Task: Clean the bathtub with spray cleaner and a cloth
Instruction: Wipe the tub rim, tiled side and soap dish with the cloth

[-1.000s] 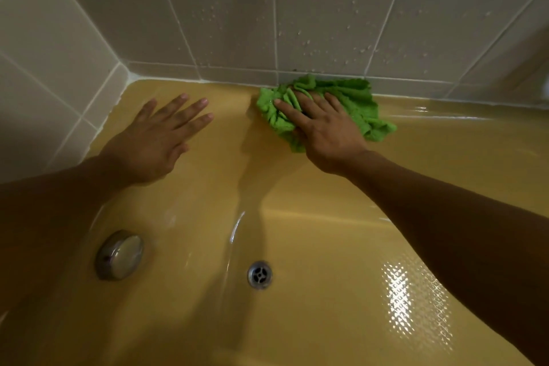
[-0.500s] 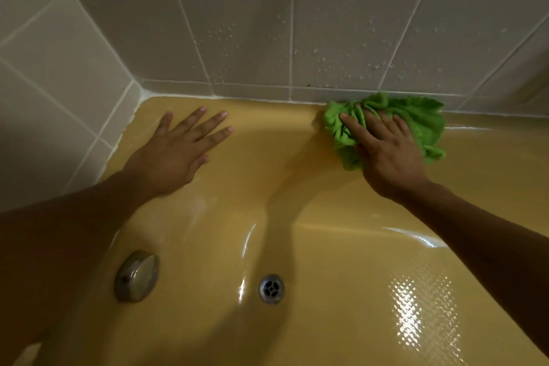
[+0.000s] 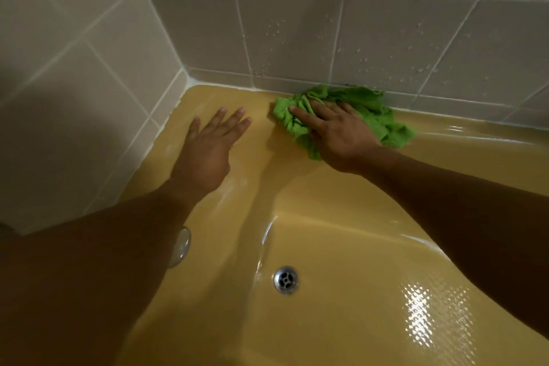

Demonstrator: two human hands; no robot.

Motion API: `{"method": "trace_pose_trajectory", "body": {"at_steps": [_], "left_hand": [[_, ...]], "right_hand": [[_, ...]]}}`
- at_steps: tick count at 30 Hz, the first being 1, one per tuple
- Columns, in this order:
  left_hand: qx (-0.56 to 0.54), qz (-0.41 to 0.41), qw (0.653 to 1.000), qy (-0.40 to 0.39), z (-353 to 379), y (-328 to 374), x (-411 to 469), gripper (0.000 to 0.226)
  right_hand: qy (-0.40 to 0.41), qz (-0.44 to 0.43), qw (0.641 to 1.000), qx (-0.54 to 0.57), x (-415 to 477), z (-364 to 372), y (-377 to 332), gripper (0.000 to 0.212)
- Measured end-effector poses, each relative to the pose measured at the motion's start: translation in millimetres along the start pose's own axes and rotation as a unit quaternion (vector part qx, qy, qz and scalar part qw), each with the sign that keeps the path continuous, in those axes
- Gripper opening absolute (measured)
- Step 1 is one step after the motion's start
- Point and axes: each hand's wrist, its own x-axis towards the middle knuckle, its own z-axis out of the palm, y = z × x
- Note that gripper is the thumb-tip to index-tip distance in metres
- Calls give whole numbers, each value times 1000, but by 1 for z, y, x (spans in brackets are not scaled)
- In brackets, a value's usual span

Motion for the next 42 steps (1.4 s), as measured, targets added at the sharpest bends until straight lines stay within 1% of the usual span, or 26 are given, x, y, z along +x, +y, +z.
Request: {"method": "trace_pose_trajectory", "body": {"at_steps": [2,5,7,9,11,14,15,17,18,19,20,21,22,23,25,28,30,33,34,37,39,41,42], "left_hand": [[2,-53,999,-12,0,10,-11,101],[3,-92,996,-18,-4,18,-26,104],[2,-127,992,-8,-9,21,-37,101],[5,-167,986,-6,-13,26,-52,92],[2,-188,982,-3,-16,29,-72,84],[14,-158,986,51,-16,26,-115,81],[39,-147,987,45,-16,24,-129,83],[81,-164,983,0,-14,12,-150,93],[85,-171,982,-4,-11,3,-157,94],[82,-163,983,12,-9,-6,-163,86],[68,-143,987,43,-7,-16,-170,72],[50,-109,989,82,-6,-27,-179,58],[38,-73,991,110,-5,-37,-188,51],[36,-42,992,113,-5,-44,-197,50],[52,-15,992,114,-8,-49,-204,50],[40,-18,993,109,-6,-54,-198,54],[39,10,995,94,-4,-60,-192,54],[27,15,998,60,-5,-61,-188,74],[26,13,998,57,-6,-60,-189,72],[32,6,997,67,-7,-62,-194,54],[17,3,998,68,-10,-63,-196,54],[-14,-4,998,58,-14,-59,-195,58],[-31,-8,998,53,-16,-58,-195,56]], "right_hand": [[-9,-7,1000,5,0,0,1,57],[-25,-12,1000,12,-2,-5,1,59],[-34,-16,999,11,-3,-7,1,58],[-36,-19,999,10,-3,-8,1,58],[-35,-19,999,13,-4,-9,1,60],[-37,-19,999,10,-4,-9,2,61],[-35,-20,999,8,-3,-9,2,61],[-31,-21,999,5,-2,-8,1,60],[-32,-18,999,2,-2,-8,2,60],[-35,-14,999,-2,0,-8,1,59],[-36,-10,999,-7,0,-9,0,58],[-33,-10,999,-15,1,-10,-2,58],[-31,-14,999,-23,4,-11,-6,58],[-32,-20,999,-27,7,-12,-12,58],[-34,-35,999,-19,22,-13,-26,58],[-25,-52,998,33,52,-10,-53,55],[-15,-48,995,86,71,-8,-71,52],[-16,-26,986,161,96,-9,-94,48],[-15,-27,983,179,103,-10,-100,47],[-12,-21,973,231,118,-12,-115,46],[15,-7,962,273,122,-14,-122,44],[47,-13,943,328,121,-15,-131,42],[51,-23,935,351,120,-16,-135,41]]}}
